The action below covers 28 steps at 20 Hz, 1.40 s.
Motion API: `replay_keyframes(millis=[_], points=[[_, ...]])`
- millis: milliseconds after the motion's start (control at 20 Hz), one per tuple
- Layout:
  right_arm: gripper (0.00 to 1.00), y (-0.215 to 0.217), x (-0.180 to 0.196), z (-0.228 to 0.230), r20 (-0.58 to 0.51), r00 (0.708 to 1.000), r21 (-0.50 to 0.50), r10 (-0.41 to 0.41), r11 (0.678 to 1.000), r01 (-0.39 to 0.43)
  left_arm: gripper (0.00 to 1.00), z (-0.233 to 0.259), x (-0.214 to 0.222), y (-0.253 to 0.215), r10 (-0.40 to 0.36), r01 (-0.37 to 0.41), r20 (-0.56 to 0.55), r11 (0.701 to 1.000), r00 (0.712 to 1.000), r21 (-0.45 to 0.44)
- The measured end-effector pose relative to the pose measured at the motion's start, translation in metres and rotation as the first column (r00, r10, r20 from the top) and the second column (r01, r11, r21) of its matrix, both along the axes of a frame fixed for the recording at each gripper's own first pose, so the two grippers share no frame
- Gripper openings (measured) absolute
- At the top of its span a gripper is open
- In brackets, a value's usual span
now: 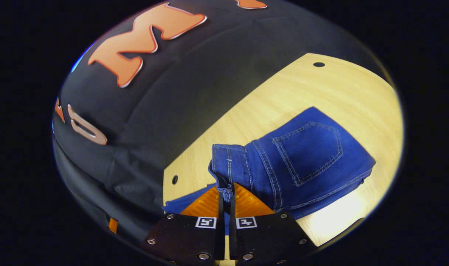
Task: Grasp the waist and the cuffs of the jeans and fold them to make the two legs overlap; first hold the waist and fold one-third of the jeans toward the cuffs, then hold the cuffs and fold the remaining one-third in the same direction to finish folding.
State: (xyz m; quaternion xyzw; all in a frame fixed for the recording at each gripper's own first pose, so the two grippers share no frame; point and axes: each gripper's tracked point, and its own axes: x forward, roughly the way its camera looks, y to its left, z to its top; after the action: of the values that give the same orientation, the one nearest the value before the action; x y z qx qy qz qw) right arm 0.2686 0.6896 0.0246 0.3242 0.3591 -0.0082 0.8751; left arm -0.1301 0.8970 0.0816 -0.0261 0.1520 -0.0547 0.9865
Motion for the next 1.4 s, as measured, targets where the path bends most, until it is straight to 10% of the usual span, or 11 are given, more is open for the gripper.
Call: replay_keyframes(millis=[500,700,1000,1150,1400], points=[[0.05,0.042,-0.014,-0.048,-0.086,0.986,-0.014,0.146,0.989,-0.147,1.00,-0.015,-0.005,-0.014,-0.008,0.006,-0.043,0.999,0.999,-0.033],[0.98,0.015,-0.018,-0.023,-0.051,0.988,-0.092,0.148,0.984,-0.152,1.00,-0.008,-0.005,-0.024,0.007,-0.009,-0.045,0.999,0.999,-0.047],[0.98,-0.062,-0.008,0.048,0.078,0.992,-0.096,0.099,0.991,-0.091,1.00,0.001,-0.017,-0.033,0.098,-0.103,-0.044,0.984,0.994,-0.148],[0.98,-0.108,-0.012,0.086,0.132,0.990,-0.045,0.050,0.998,-0.044,0.98,-0.010,-0.028,-0.048,0.135,-0.167,-0.121,0.938,0.983,-0.303],[0.98,-0.157,-0.028,0.109,0.156,0.988,0.093,-0.012,0.996,-0.003,0.98,-0.049,-0.038,-0.051,0.252,-0.373,-0.286,0.751,0.924,-0.545]])
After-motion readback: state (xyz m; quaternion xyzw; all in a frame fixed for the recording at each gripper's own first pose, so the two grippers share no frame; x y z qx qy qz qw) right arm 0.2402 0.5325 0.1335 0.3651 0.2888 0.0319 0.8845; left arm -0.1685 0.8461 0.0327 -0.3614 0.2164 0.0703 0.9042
